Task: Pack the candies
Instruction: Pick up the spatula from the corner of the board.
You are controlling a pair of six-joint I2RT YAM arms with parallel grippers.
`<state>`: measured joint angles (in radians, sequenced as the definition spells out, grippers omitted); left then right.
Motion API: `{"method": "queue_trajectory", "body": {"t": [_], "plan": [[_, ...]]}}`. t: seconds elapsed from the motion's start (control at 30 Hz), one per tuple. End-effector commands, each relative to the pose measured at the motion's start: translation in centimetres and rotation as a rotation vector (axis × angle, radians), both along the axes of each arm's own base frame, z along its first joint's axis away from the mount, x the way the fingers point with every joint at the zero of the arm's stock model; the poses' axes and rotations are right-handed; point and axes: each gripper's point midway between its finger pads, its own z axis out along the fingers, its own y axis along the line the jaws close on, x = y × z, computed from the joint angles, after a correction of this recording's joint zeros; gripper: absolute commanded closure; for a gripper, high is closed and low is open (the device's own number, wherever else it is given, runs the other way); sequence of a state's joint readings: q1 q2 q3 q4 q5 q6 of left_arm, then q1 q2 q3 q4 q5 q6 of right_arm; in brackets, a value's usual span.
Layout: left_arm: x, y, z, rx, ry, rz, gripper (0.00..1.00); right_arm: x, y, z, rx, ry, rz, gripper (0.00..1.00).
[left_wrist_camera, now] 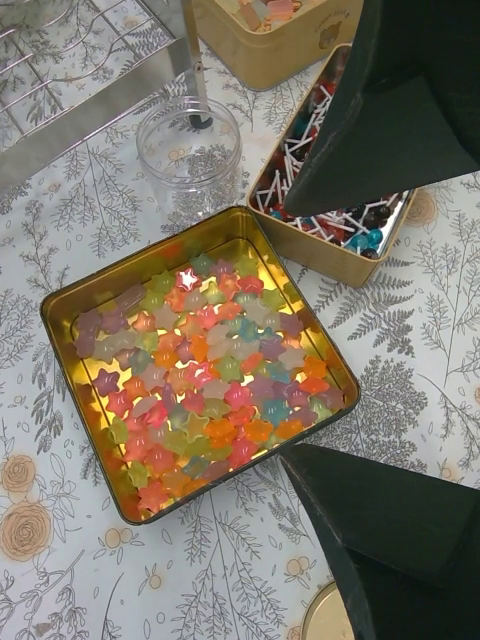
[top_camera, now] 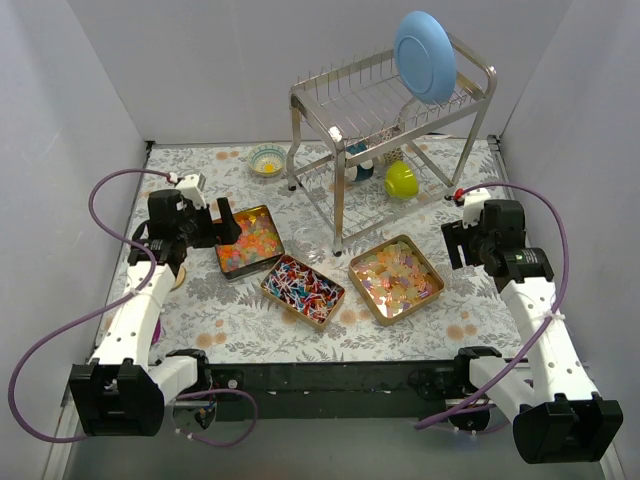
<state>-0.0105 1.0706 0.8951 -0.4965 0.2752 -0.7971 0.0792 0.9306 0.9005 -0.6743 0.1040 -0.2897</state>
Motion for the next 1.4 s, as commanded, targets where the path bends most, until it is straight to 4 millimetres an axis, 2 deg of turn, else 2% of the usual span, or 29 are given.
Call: {"method": "queue_trajectory", "body": {"t": [0.0, 0.03, 0.07, 0.1, 0.13, 0.27, 0.33, 0.37, 0.43, 0.47, 0.5, 0.63, 0.77, 0.83, 0.93, 1.17, 1.37], "plan": [[1.3, 0.2, 1.5, 0.046, -0.045, -0.036, 0.02, 0.4, 0.4, 0.9, 0.022, -0.050, 0.011, 0.17], [2.2, 0.5, 2.8, 0.078, -0.076, -0.043, 0.02, 0.5, 0.4, 0.9, 0.019, -0.050, 0.018, 0.17], [2.3, 0.8, 2.9, 0.107, -0.057, -0.047, 0.02, 0.5, 0.5, 1.0, 0.019, -0.049, 0.027, 0.17], [3.1, 1.5, 2.1, 0.171, -0.029, -0.071, 0.02, 0.4, 1.0, 0.9, 0.028, -0.046, 0.057, 0.17], [4.0, 1.7, 4.0, 0.205, -0.064, -0.087, 0.02, 0.2, 1.1, 0.9, 0.017, -0.039, 0.090, 0.17], [4.9, 4.1, 4.1, 0.362, -0.036, -0.089, 0.02, 0.0, 2.8, 1.0, 0.034, -0.041, 0.224, 0.17], [5.2, 7.5, 3.2, 0.438, 0.024, -0.014, 0.02, 0.1, 3.4, 1.3, 0.058, -0.054, 0.253, 0.16], [5.3, 8.6, 3.3, 0.455, 0.045, 0.023, 0.02, 0.2, 3.6, 1.3, 0.066, -0.054, 0.253, 0.16], [5.0, 12.1, 2.7, 0.475, 0.112, 0.134, 0.02, 0.5, 4.1, 1.2, 0.092, -0.040, 0.267, 0.16], [4.6, 13.0, 1.5, 0.470, 0.177, 0.145, 0.02, 0.6, 4.2, 1.3, 0.098, -0.042, 0.270, 0.16], [4.5, 14.8, 1.7, 0.469, 0.196, 0.193, 0.03, 0.7, 4.6, 1.3, 0.112, -0.035, 0.285, 0.16], [2.2, 18.5, -0.6, 0.452, 0.340, 0.257, 0.04, 1.2, 5.3, 1.8, 0.139, -0.035, 0.312, 0.17], [-0.9, 19.7, -3.7, 0.431, 0.451, 0.228, 0.08, 1.2, 6.3, 2.1, 0.179, -0.031, 0.358, 0.17], [-1.9, 20.0, -5.3, 0.451, 0.478, 0.240, 0.09, 1.0, 7.0, 2.2, 0.206, -0.029, 0.390, 0.16], [-2.7, 20.6, -6.2, 0.480, 0.502, 0.268, 0.11, 1.0, 7.4, 2.1, 0.231, -0.021, 0.395, 0.16], [-5.9, 21.5, -6.8, 0.488, 0.626, 0.370, 0.16, 0.9, 7.7, 1.9, 0.242, 0.000, 0.409, 0.17], [-10.5, 22.7, -7.0, 0.461, 0.725, 0.411, 0.13, 1.1, 8.0, 2.8, 0.256, -0.011, 0.416, 0.17]]}}
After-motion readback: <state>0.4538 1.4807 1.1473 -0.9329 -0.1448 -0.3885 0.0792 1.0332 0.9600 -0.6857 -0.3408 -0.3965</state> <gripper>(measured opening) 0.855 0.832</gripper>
